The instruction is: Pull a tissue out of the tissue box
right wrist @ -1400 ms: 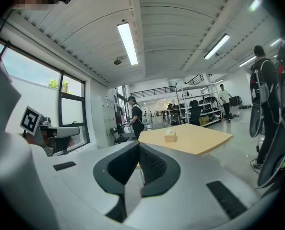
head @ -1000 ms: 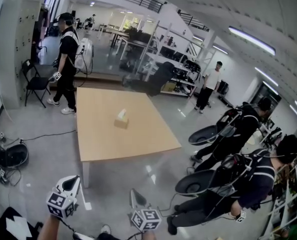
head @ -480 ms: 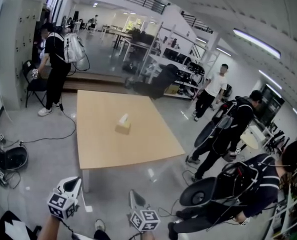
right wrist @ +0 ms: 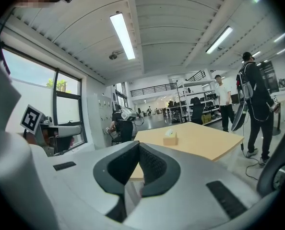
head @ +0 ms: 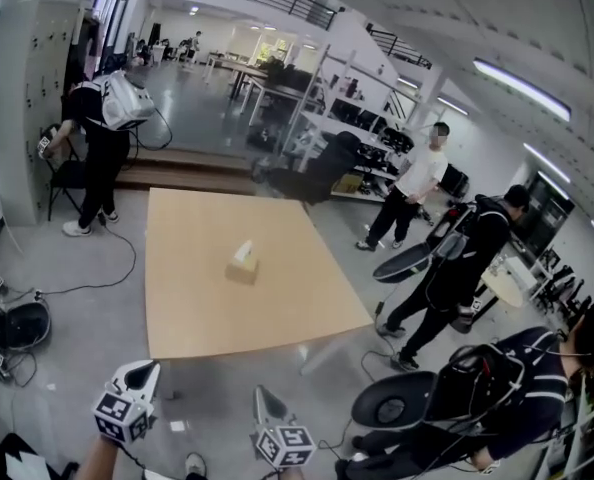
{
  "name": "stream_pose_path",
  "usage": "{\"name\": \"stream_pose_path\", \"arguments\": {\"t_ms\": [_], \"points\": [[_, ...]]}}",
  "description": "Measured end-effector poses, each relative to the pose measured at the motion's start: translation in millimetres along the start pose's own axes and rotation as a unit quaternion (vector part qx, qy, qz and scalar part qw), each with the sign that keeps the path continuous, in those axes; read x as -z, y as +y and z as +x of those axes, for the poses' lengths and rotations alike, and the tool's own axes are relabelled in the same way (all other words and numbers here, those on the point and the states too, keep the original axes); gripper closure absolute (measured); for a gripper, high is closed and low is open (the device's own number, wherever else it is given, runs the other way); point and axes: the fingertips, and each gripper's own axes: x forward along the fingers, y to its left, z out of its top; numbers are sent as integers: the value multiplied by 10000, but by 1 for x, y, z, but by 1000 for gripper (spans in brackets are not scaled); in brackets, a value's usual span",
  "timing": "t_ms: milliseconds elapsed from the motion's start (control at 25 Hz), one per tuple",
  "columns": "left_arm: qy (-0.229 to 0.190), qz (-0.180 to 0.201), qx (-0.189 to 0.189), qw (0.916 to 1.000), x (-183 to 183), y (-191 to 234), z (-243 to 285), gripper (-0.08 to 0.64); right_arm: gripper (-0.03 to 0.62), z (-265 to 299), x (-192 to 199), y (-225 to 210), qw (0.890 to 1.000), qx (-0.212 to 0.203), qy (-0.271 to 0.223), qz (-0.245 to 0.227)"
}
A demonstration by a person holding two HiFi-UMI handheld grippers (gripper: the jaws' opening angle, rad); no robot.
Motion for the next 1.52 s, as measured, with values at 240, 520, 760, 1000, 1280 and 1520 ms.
{"name": "stream_pose_path", "arguments": {"t_ms": [240, 520, 760, 1000, 1280, 1520], "points": [[35, 140, -20, 9999, 1, 8, 52, 552, 581, 40, -11, -35, 10000, -73, -38, 48], [-21, 184, -82, 9998, -20, 7, 90, 552, 581, 72, -23, -66, 9998, -141, -98, 121], [15, 140, -205, 9997, -16, 14, 113, 552, 580, 90, -22, -82, 9997, -204, -33, 140], [28, 60, -184, 9998, -17, 21, 140, 552, 581, 108, -24, -97, 9998, -152, 4, 162], [59, 31, -84, 9999, -22, 44, 188, 552, 581, 154, -36, -116, 9998, -127, 36, 115], [65, 2, -130, 9999, -26, 76, 232, 552, 581, 203, -53, -128, 9999, -132, 83, 47]]}}
